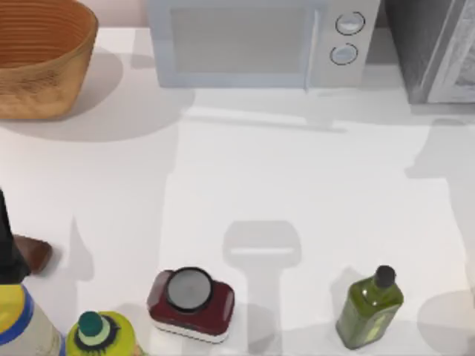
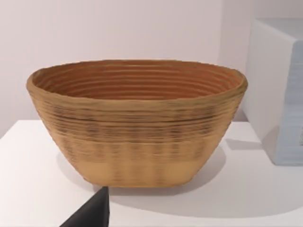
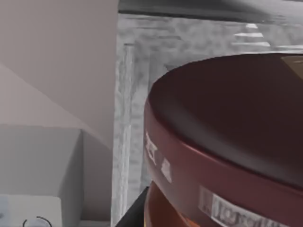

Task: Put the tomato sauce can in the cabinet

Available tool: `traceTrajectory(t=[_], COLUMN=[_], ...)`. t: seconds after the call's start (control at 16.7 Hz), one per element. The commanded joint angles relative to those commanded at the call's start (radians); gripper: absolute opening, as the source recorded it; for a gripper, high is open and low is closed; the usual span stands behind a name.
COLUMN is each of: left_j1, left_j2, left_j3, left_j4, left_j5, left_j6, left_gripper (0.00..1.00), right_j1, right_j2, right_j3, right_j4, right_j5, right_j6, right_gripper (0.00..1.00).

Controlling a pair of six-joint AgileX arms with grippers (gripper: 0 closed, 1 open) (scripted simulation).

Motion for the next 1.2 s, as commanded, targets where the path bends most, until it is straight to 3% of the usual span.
traceTrajectory(t=[0.3,0.54,1.2], left_j1=[0.000,0.000,0.000], left_j2=[0.000,0.000,0.000], left_j3=[0.000,0.000,0.000], left_j4=[0.000,0.000,0.000], left_j5=[0.000,0.000,0.000], left_j6=[0.000,0.000,0.000], left_gripper=[1.00,1.00,1.00], right_j1=[0.051,0.087,0.095], right_j2=[0.338,0.528,0.641], right_j3=[0.501,0.769,0.894], right_j4=[-0.131,-0.206,-0.230], right_j5=[0.047,0.066,0.067], right_j6=[0.029,0.063,0.080], right_gripper=[0.00,0.00,0.00])
